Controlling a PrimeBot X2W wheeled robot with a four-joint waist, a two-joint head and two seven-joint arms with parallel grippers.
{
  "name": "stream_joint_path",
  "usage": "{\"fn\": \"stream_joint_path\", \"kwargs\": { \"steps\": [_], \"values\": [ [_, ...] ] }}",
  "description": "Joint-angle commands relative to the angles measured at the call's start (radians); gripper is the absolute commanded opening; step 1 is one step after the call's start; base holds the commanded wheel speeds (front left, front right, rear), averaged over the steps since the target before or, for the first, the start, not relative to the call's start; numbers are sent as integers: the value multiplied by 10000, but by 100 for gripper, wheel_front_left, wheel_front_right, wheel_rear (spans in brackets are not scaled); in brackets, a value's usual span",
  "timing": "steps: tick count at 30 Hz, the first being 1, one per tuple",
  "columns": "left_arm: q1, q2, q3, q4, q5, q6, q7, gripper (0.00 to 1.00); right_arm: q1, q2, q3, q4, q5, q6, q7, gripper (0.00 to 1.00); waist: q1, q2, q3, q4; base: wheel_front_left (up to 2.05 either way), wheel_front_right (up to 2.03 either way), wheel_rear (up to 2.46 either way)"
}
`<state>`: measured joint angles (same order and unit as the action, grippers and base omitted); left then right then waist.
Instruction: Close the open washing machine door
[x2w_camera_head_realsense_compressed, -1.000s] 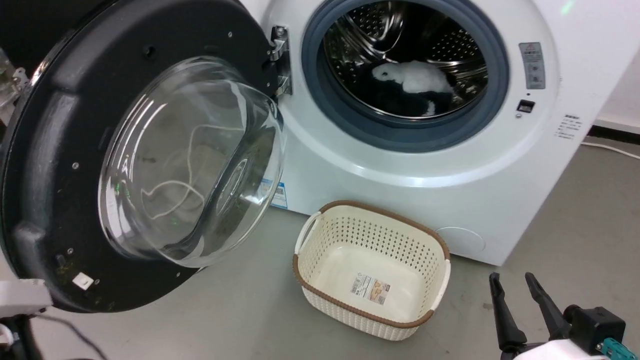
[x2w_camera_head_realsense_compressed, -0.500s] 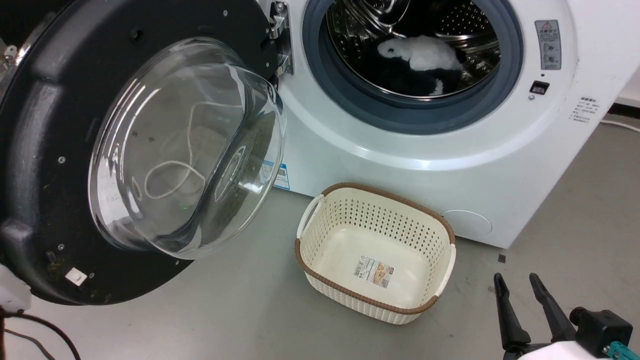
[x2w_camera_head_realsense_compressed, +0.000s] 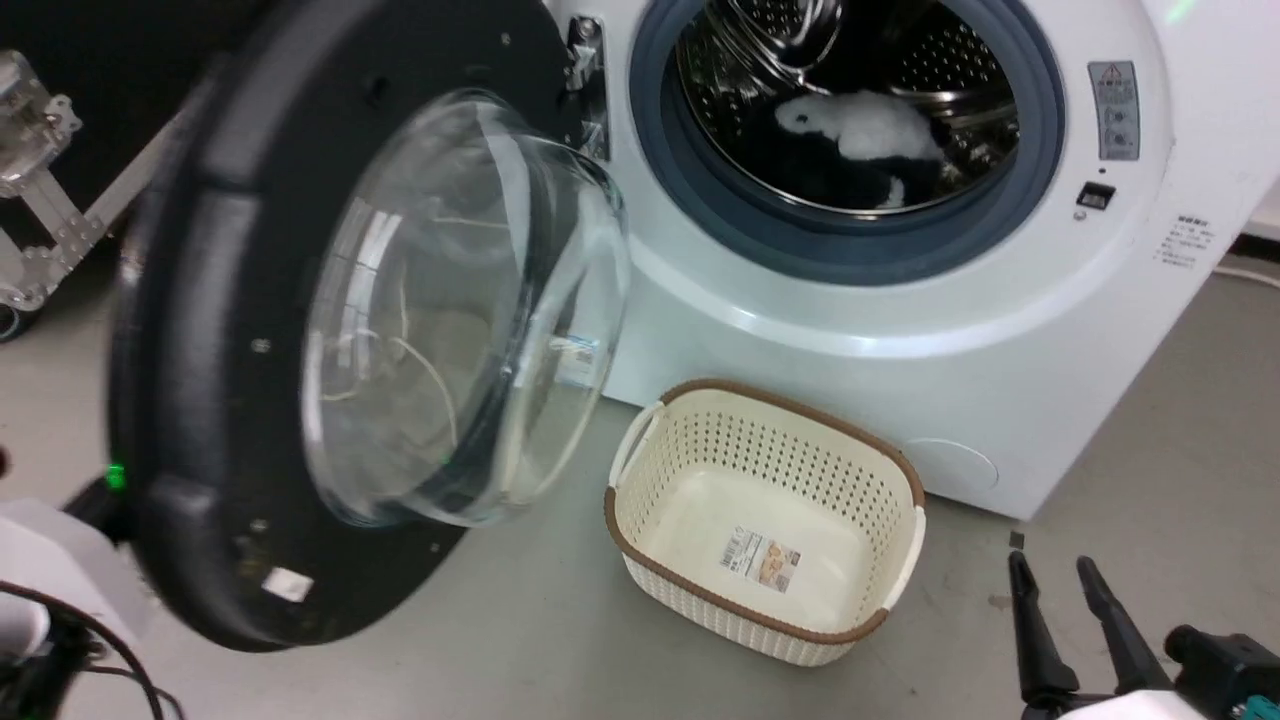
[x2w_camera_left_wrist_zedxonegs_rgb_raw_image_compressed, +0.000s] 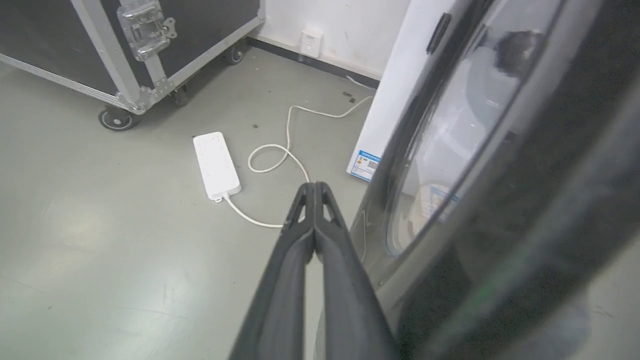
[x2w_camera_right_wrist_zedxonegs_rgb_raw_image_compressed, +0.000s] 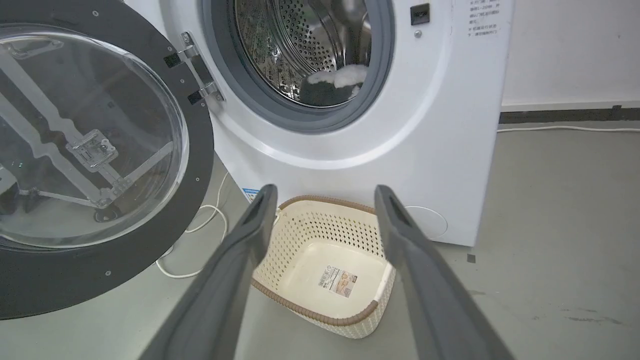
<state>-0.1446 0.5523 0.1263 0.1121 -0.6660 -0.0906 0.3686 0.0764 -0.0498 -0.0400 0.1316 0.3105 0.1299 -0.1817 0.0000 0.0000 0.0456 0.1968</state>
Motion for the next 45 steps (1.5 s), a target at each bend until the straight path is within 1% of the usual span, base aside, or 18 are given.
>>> {"fn": "stream_joint_path", "kwargs": {
  "steps": [1,6,9,10,11,12,13,14,15,18,19,20,24,33,35,38,43,45],
  "values": [
    [197,283,-439,-364,-666,-59,287,0,26,-4,-132,94,158,6,-143,100,0,0,-100,118,0,0,0],
    [350,513,-1533,-1192,-1739,-113,607,0,-16,-4,-345,178,325,6,-247,100,0,0,-183,150,0,0,0],
    [335,505,-2319,-1705,-2226,-146,672,0,-47,-4,-443,248,428,6,-310,100,0,0,-224,76,0,0,0],
    [335,505,-2319,-1705,-2226,-146,672,0,-47,-4,-443,248,428,6,-310,100,0,0,-224,76,0,0,0],
    [281,424,-2813,-2011,-2517,-167,668,0,-43,-4,-482,291,485,7,-351,100,0,0,-246,-13,0,0,0],
    [239,359,-3092,-2143,-2613,-178,702,0,-33,-4,-499,310,519,7,-372,100,0,0,-249,-73,0,0,0],
    [239,359,-3092,-2143,-2613,-178,702,0,-33,-4,-499,310,519,7,-372,100,0,0,-249,-73,0,0,0],
    [101,225,-3601,-2372,-2833,-200,752,0,-17,-4,-517,334,580,7,-414,100,0,0,-235,-211,0,0,0],
    [101,225,-3601,-2372,-2833,-200,752,0,-17,-4,-517,334,580,7,-414,100,0,0,-235,-211,0,0,0],
    [-189,80,-4334,-2656,-3096,-232,763,0,4,-4,-507,387,677,7,-477,100,0,0,-220,-489,0,0,0],
    [-406,2,-4843,-2801,-3269,-254,724,0,2,-4,-498,398,742,7,-519,100,0,0,-146,-718,0,0,0],
    [-406,2,-4843,-2801,-3269,-254,724,0,2,-4,-498,398,742,7,-519,100,0,0,-146,-718,0,0,0],
    [-1054,-235,-5773,-2758,-3633,-297,359,0,-92,-4,-331,435,901,7,-602,100,0,0,-12,-1297,0,0,0],
    [-2855,-730,-7682,-1529,-4397,-395,-699,0,-347,-4,327,464,1251,8,-790,100,0,0,229,-2953,0,0,0],
    [-3326,-867,-7901,-999,-4154,-400,-1130,0,-434,-4,464,406,1334,8,-801,100,0,0,333,-3310,0,0,0],
    [-4039,-1258,-8143,38,-3781,-400,-1693,0,-557,-4,659,319,1417,8,-801,100,0,0,479,-3792,0,0,0],
    [-5087,-1955,-8344,1784,-3237,-400,-2554,0,-597,-4,931,252,1506,8,-801,100,0,0,609,-4396,0,0,0],
    [-5419,-2143,-8298,2428,-3006,-377,-2948,0,-575,-4,958,235,1533,8,-801,100,0,0,622,-4546,0,0,0]
  ]
}}
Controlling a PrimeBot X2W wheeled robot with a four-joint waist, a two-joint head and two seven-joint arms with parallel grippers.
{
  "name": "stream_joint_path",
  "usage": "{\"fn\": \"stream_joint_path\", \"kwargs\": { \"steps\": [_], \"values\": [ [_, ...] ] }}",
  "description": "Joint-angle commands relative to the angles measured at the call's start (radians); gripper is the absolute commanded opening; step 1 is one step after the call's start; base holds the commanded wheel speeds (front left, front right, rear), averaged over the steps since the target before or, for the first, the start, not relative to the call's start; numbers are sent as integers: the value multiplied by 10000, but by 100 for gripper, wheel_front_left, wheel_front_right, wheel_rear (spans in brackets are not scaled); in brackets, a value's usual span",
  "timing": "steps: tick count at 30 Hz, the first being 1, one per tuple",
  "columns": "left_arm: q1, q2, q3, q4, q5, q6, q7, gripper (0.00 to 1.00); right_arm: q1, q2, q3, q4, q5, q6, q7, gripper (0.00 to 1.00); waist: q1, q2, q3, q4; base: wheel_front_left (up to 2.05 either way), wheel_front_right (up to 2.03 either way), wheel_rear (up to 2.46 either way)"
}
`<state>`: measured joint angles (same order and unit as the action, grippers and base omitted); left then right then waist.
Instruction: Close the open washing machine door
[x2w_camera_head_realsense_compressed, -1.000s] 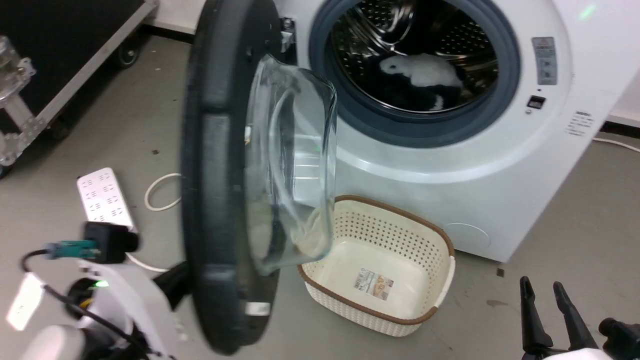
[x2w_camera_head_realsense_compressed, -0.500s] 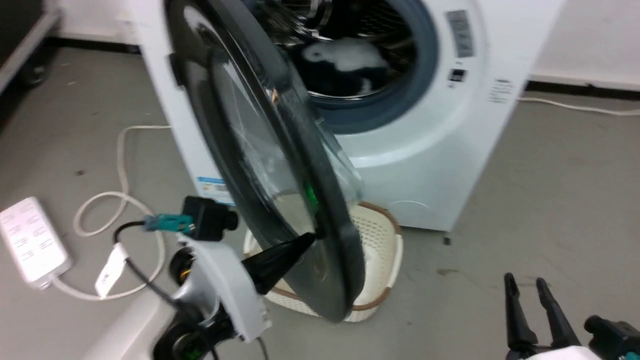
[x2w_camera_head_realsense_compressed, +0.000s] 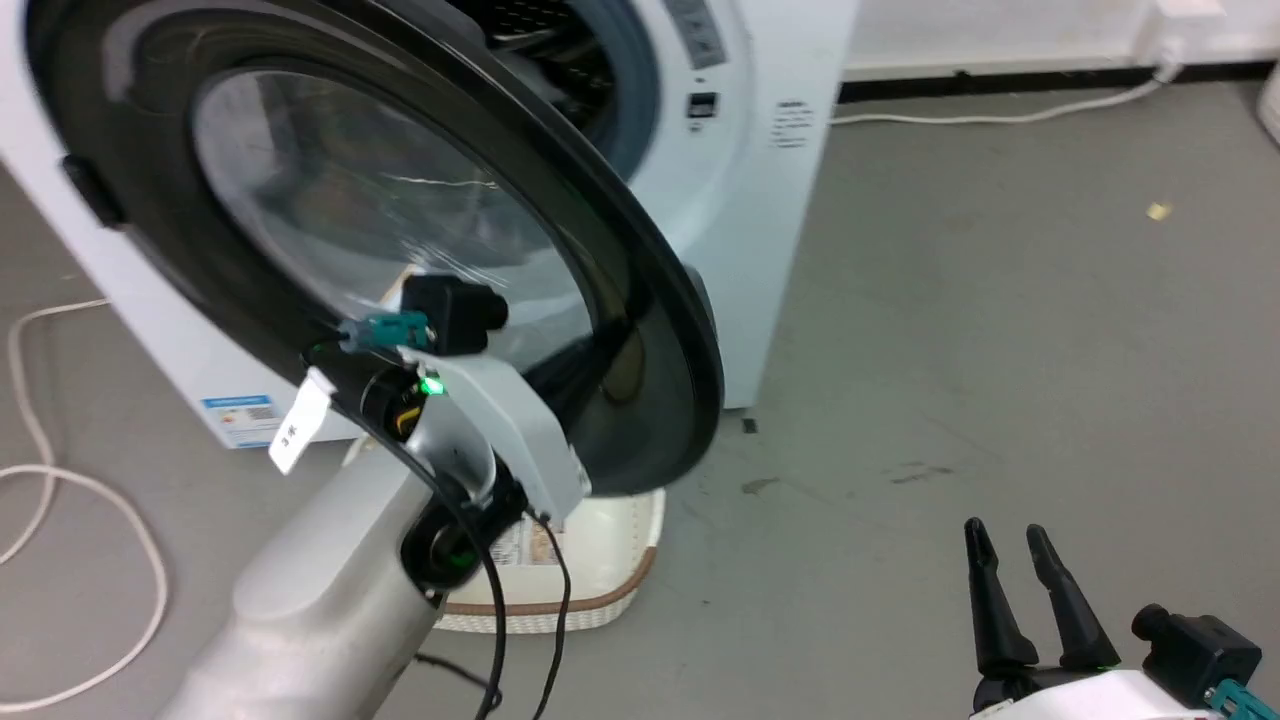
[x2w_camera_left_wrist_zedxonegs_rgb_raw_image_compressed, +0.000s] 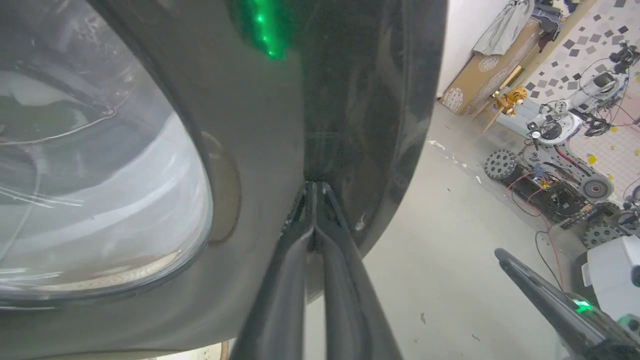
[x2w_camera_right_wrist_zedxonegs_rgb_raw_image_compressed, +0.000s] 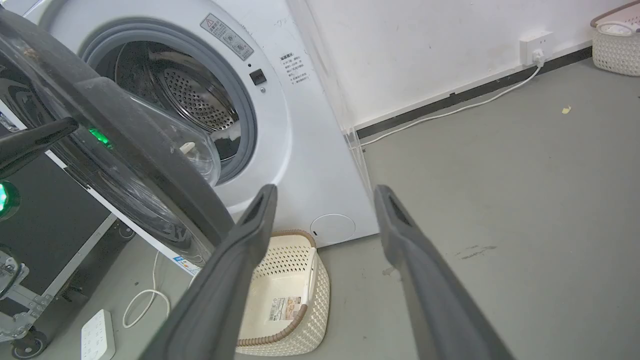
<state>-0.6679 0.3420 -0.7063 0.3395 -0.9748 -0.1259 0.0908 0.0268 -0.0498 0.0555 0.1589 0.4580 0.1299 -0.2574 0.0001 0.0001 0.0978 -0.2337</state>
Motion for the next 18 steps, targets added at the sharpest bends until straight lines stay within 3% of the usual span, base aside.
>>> {"fn": "stream_joint_path", "kwargs": {
  "steps": [1,6,9,14,18],
  "values": [
    [-305,-158,64,447,114,-20,-321,0,-63,-4,-2,-47,75,8,-44,100,-1,-1,100,-280,0,0,0],
    [-702,-451,130,1275,238,-24,-905,0,82,-4,-149,-81,129,8,-44,100,-1,-1,-12,-163,0,0,0],
    [-654,-314,536,1015,-55,-39,-1867,0,216,-4,-256,-83,69,8,-44,100,-1,-1,-312,411,0,0,0],
    [-379,285,1169,576,107,48,-3015,0,298,-4,-344,-19,-24,8,-44,100,-1,-1,-721,1156,0,0,0],
    [135,970,1819,73,1140,689,-3474,0,344,-4,-373,13,-137,8,-44,100,-1,-1,-998,1640,0,0,0]
  ]
}}
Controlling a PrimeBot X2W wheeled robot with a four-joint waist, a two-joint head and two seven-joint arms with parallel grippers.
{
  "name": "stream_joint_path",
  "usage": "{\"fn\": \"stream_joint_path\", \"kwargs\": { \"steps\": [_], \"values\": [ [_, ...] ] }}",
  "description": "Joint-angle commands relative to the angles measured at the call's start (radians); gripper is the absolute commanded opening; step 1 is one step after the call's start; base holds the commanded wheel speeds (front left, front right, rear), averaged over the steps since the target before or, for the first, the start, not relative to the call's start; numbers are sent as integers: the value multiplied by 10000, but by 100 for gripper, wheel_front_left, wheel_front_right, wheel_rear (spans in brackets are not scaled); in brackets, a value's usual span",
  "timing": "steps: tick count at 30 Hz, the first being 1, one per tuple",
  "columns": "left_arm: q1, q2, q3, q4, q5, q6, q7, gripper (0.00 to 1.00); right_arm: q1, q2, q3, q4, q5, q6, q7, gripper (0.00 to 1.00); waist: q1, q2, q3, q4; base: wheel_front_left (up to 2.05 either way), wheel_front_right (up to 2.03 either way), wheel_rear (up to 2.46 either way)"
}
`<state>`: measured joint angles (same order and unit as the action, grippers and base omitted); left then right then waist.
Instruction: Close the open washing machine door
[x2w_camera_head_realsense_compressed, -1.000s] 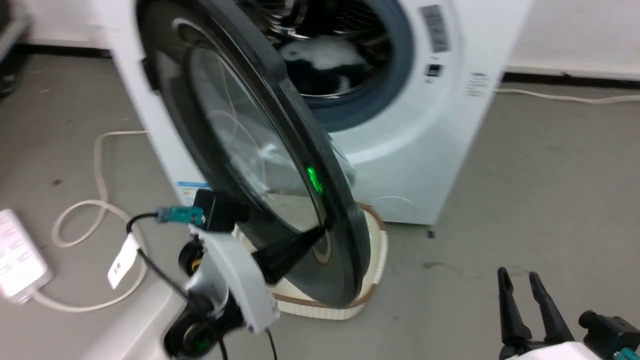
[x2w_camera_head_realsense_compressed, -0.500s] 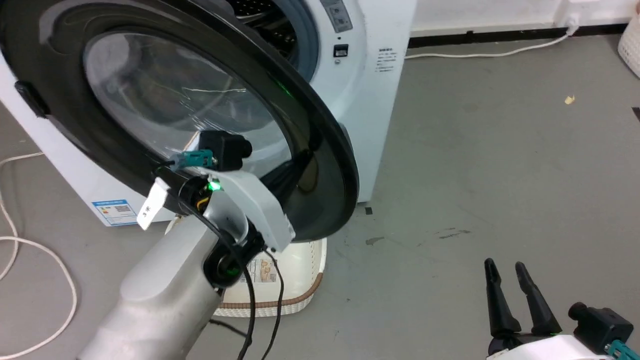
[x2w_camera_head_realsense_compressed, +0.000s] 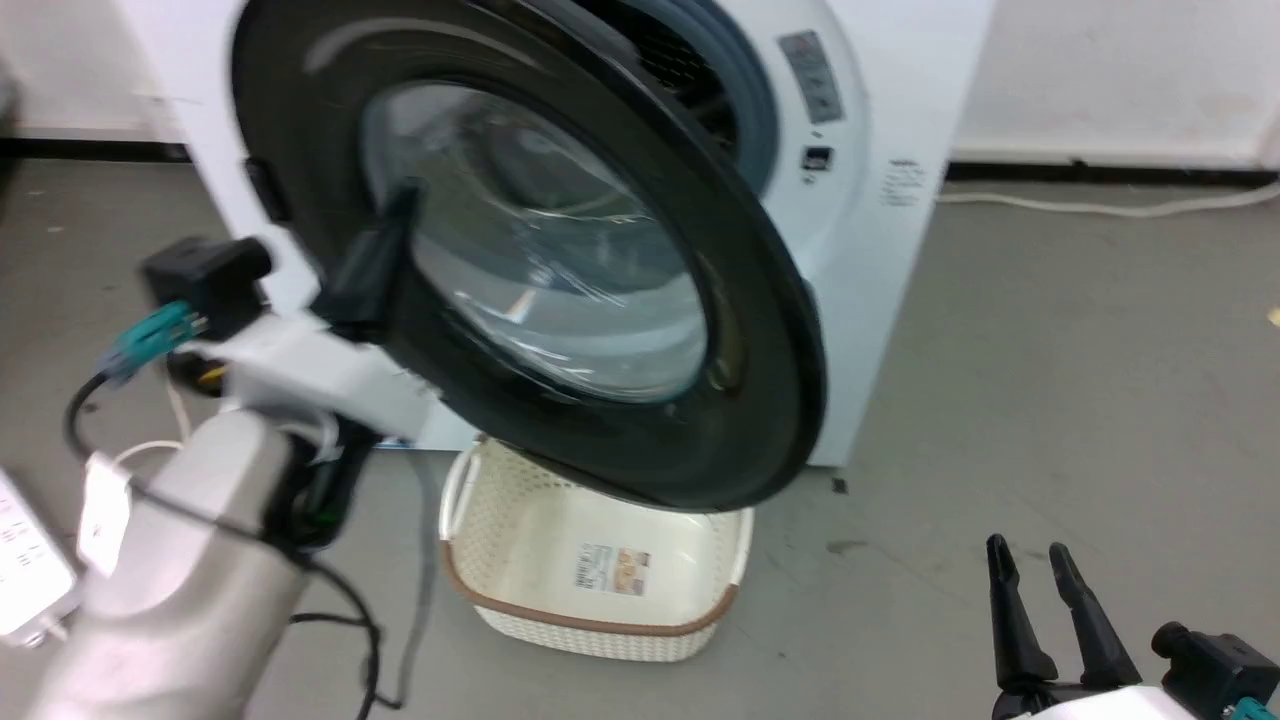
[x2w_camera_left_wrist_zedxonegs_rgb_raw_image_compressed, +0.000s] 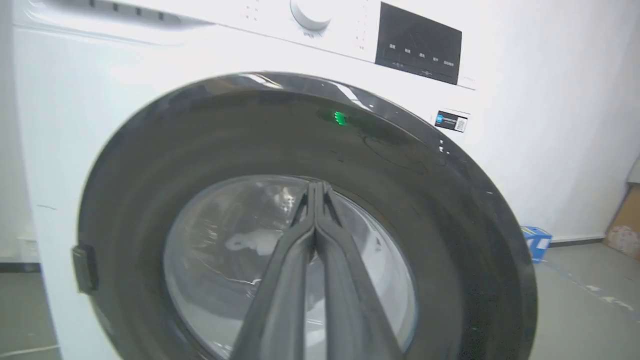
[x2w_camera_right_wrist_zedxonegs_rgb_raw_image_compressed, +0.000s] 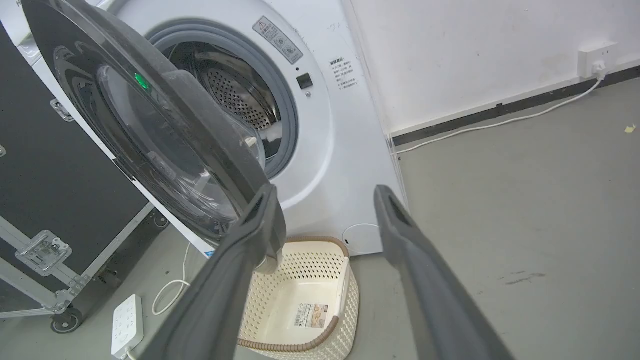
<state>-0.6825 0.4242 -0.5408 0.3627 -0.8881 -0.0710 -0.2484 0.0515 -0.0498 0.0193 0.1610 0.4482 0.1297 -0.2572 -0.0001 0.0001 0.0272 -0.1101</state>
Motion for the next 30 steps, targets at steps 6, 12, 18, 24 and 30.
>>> {"fn": "stream_joint_path", "kwargs": {
  "steps": [6,12,18,24,30],
  "values": [
    [2125,710,1790,-1617,2226,1338,-129,0,57,-4,-119,-176,-237,10,-45,100,1,-1,-507,795,0,0,0],
    [4263,516,2812,-2191,2871,1586,-131,0,201,-4,-440,-317,-512,10,-45,100,1,-1,-699,976,0,0,0],
    [5473,158,2697,-1770,2493,1426,-5,0,356,-4,-439,-318,-602,10,-45,100,1,-1,-836,915,0,0,0],
    [5971,-153,2419,-1312,2061,1024,92,0,512,-4,-392,-279,-589,10,-45,100,1,-1,-882,794,0,0,0],
    [6050,-311,2390,-1234,1868,941,113,100,632,-4,-253,-161,-676,10,-45,100,1,-1,-888,784,0,0,0]
  ]
}}
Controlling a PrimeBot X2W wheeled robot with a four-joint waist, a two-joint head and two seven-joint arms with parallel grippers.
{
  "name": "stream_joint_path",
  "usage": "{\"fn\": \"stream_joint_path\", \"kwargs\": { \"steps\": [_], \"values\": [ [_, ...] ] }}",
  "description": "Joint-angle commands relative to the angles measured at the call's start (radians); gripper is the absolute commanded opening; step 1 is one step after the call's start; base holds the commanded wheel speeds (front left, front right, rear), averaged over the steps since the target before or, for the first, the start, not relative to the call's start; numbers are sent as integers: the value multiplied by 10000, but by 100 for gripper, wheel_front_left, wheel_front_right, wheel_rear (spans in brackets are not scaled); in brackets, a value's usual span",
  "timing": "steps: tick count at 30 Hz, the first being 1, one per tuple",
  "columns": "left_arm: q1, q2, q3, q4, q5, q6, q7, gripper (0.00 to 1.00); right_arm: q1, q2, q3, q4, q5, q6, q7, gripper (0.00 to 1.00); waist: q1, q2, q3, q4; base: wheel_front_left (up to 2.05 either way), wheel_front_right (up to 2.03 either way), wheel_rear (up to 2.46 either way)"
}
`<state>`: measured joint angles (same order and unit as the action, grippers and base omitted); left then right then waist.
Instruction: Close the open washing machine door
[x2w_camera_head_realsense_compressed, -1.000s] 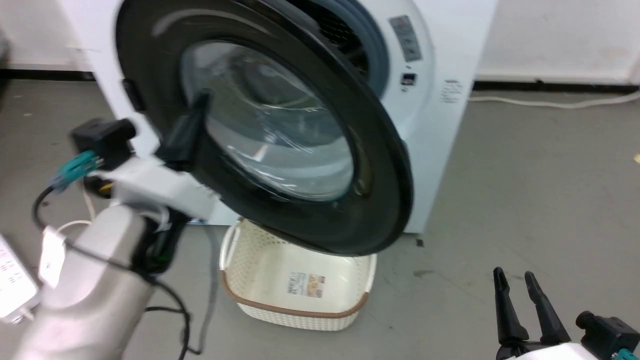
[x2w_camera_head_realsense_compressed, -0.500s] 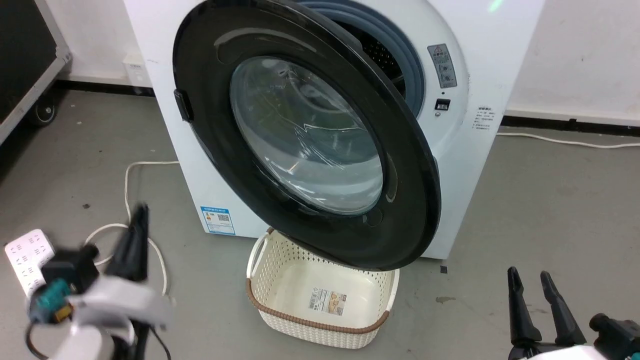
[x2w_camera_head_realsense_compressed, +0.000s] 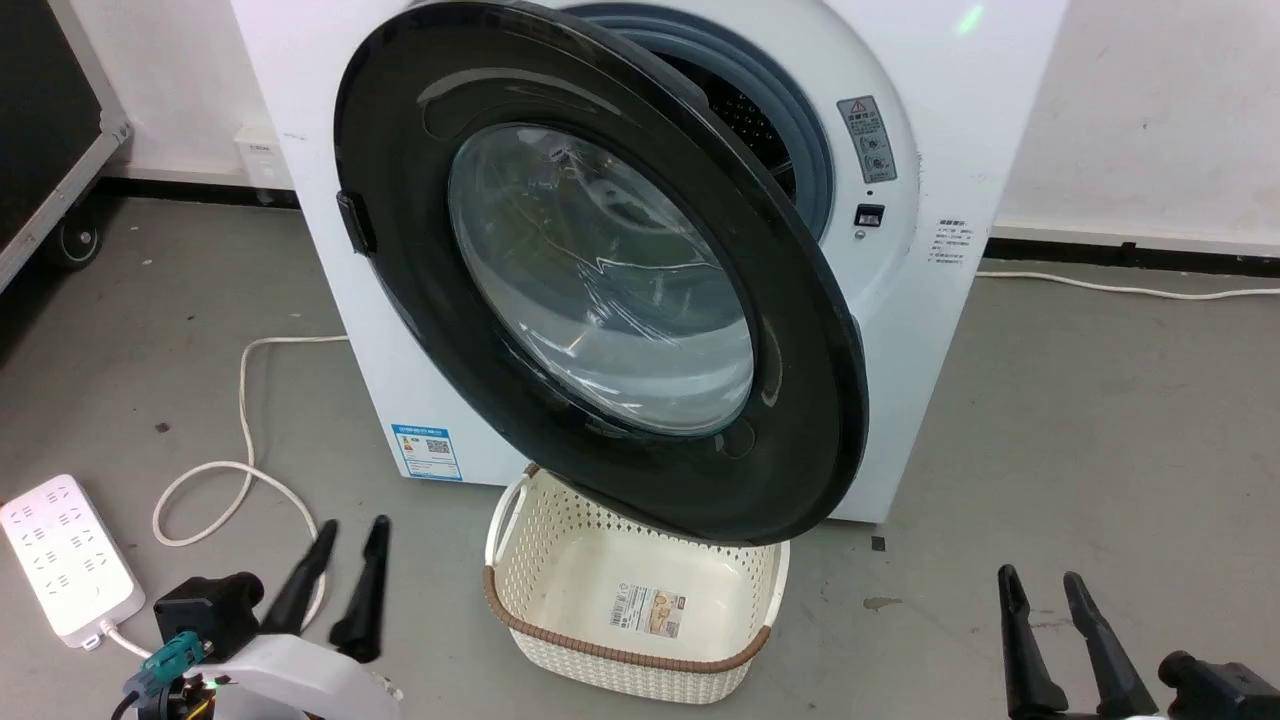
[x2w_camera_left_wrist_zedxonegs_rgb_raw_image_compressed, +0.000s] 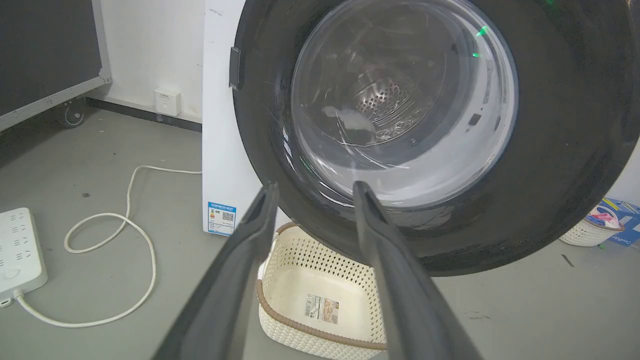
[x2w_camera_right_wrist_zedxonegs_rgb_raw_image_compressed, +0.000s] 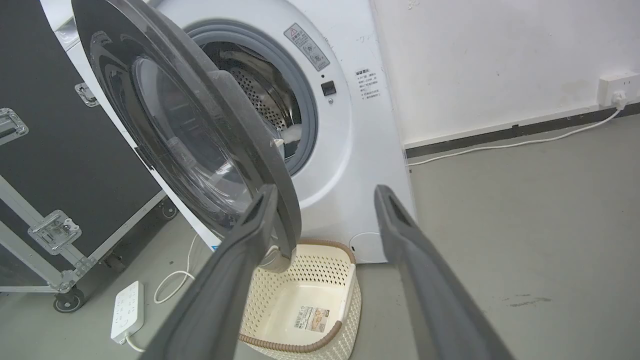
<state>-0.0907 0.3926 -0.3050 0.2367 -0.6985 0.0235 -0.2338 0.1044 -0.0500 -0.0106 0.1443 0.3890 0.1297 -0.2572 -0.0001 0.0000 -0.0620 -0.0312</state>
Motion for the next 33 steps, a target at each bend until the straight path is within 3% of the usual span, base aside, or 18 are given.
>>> {"fn": "stream_joint_path", "kwargs": {
  "steps": [1,10,12,17,23,27,33],
  "values": [
    [138,5,39,27,-15,5,-47,100,102,-3,62,8,-126,10,-45,100,1,0,-1,-10,0,0,0],
    [171,26,86,-184,438,104,-198,100,60,-3,41,39,-1143,10,-2,100,1,0,-10,27,0,0,0],
    [164,-8,101,-206,481,120,-213,100,26,-3,-58,42,-1324,10,61,0,1,0,-4,50,0,0,0],
    [132,-88,171,-318,591,185,-240,100,-165,-3,118,-140,-1504,10,493,0,1,0,68,124,0,0,0],
    [60,-111,197,-441,600,157,-249,100,-917,-3,1375,-161,-1393,10,1250,0,1,0,305,408,0,0,0],
    [26,-93,218,-527,620,136,-254,100,-1817,-3,1817,452,-1375,10,1434,0,1,0,534,571,0,0,0],
    [-120,-104,259,-598,547,84,-254,100,-3189,-3,1710,1832,-1432,10,1207,0,1,0,982,772,0,0,0]
  ]
}}
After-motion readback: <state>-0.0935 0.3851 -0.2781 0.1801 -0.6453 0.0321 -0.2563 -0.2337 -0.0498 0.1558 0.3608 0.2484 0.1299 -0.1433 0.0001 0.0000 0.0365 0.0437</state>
